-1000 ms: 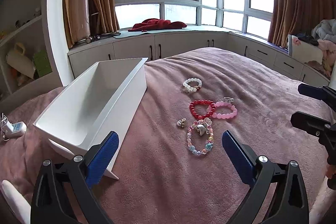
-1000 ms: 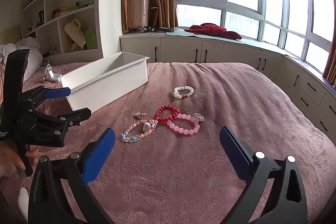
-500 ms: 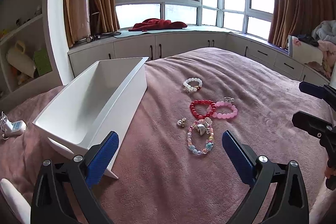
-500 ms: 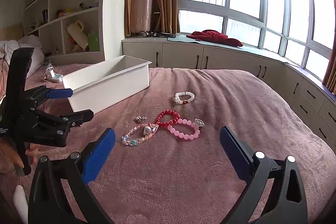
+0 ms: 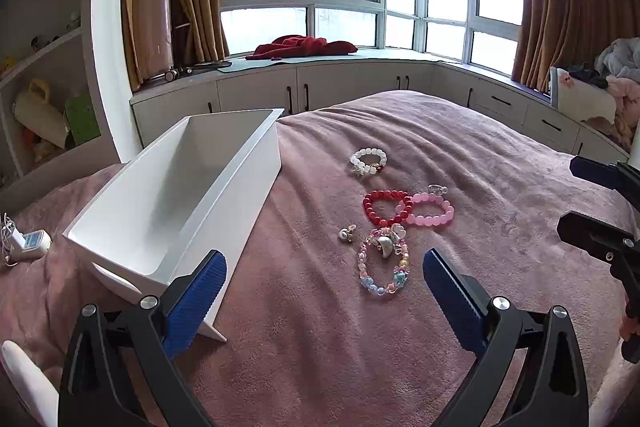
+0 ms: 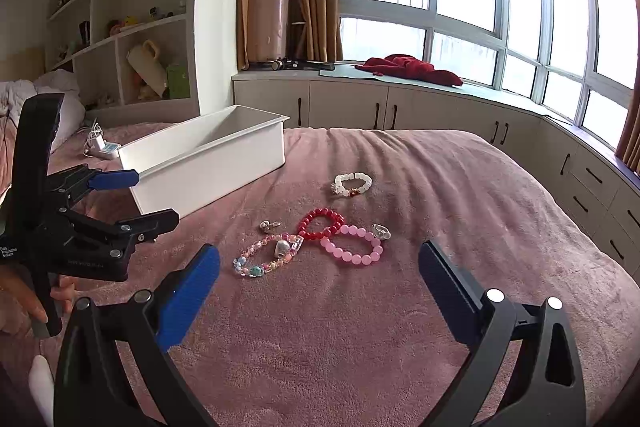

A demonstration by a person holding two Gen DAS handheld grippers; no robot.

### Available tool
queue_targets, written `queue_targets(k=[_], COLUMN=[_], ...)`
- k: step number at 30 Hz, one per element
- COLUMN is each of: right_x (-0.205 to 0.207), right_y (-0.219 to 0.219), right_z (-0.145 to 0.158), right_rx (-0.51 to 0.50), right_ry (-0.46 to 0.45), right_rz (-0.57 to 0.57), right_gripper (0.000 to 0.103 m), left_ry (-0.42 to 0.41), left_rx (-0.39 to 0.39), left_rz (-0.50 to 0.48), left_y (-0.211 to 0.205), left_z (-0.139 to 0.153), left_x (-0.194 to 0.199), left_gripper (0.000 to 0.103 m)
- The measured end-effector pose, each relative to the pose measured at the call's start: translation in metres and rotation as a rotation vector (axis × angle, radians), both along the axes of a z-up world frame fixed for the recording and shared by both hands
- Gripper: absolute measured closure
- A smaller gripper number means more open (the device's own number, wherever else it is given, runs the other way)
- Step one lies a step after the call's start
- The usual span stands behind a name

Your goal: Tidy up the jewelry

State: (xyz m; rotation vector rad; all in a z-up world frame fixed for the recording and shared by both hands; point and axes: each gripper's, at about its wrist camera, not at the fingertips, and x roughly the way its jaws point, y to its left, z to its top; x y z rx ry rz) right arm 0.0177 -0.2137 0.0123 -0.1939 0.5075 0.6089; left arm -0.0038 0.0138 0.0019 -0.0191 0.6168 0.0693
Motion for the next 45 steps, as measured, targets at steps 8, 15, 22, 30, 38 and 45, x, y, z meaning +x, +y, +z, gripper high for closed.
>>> queue_targets(k=[8,15,22,30,38,45], right_x=[-0.001,-0.001,-0.001,-0.001,0.003,0.014], right_y=[0.001,0.001,0.001,-0.001,-0.002,0.003], right_z=[0.000,0.000,-0.001,0.001,0.003,0.007], right_rx=[0.001,0.003,0.004,0.010,0.018,0.021], right_ry=[0.001,0.001,0.002,0.003,0.006,-0.002], right_rz=[0.003,0.002,0.003,0.001,-0.008,-0.010], right_gripper=[0.005,0.005,0.005,0.005,0.005,0.005], left_ry=[0.005,0.009,0.010,0.023,0.036,0.042], left_rx=[-0.002,0.004,0.005,-0.001,-0.010,-0.017], left_rz=[0.002,0.000,0.000,-0.001,0.010,0.024], left_y=[0.001,0.001,0.000,-0.003,-0.002,0.001], left_z=[-0.002,-0.002,-0.004,-0.006,-0.008,-0.008], left_x=[0.001,0.001,0.001,0.003,0.010,0.018], left_gripper=[0.003,0.003,0.003,0.003,0.003,0.003])
